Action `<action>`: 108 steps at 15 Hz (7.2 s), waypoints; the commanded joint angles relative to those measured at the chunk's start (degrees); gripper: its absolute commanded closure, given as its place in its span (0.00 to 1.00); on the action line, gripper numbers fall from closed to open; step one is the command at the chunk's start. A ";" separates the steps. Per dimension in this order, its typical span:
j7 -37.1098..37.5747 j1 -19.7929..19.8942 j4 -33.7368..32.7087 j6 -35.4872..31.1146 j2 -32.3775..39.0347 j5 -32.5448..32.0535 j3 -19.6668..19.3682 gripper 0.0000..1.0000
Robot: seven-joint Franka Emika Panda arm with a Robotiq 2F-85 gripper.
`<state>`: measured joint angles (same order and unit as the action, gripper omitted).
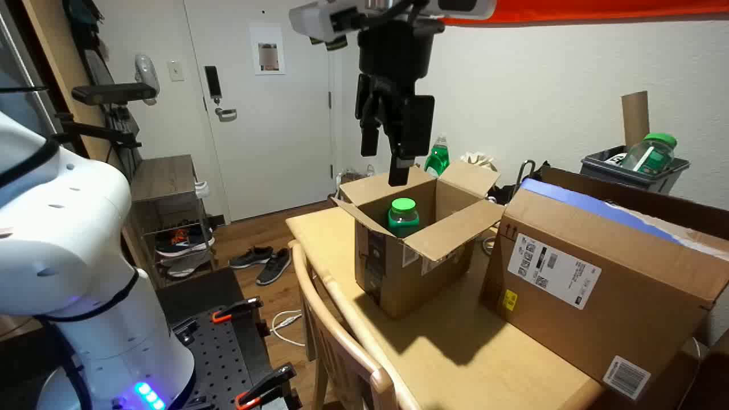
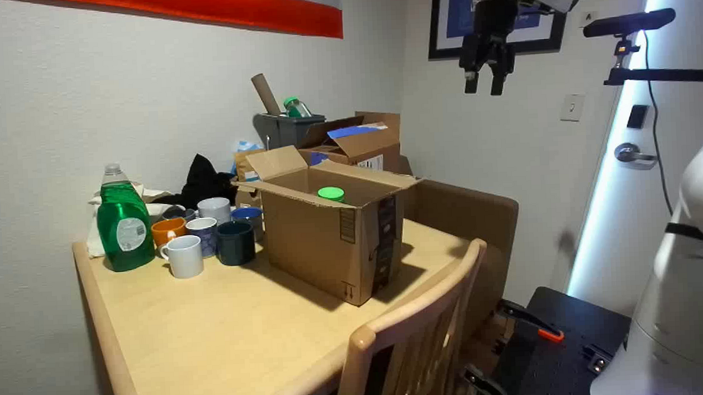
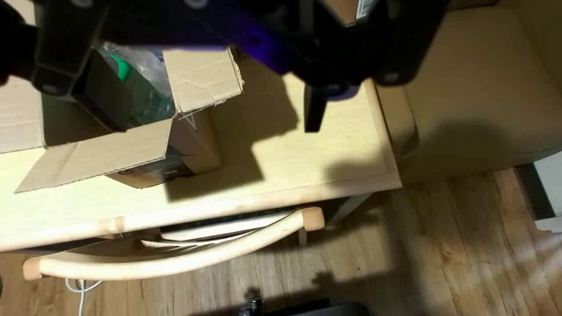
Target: Remove the green bottle from the box.
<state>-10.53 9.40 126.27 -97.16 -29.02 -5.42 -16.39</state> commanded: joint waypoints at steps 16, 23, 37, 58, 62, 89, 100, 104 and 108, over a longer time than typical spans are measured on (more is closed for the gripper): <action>-1.41 -6.38 -4.82 -5.01 4.52 0.79 7.80 0.00; -2.00 -10.53 -8.33 -12.53 10.48 4.85 10.69 0.00; -1.36 -11.79 -8.67 -18.21 16.23 8.69 13.03 0.00; 17.41 -11.07 -17.29 -14.86 36.20 9.97 15.44 0.00; 18.06 -10.36 -15.67 -15.24 37.87 10.87 15.34 0.00; 25.42 -11.03 -15.26 -29.87 43.99 8.84 14.16 0.18; 22.65 -11.72 -12.38 -27.95 42.18 8.72 15.24 0.00; 20.29 -11.94 -12.34 -26.58 41.55 8.60 16.37 0.08; 19.50 -11.50 -13.73 -24.17 40.98 7.96 16.04 0.40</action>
<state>10.27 -2.72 112.38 -124.11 14.00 3.20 -0.39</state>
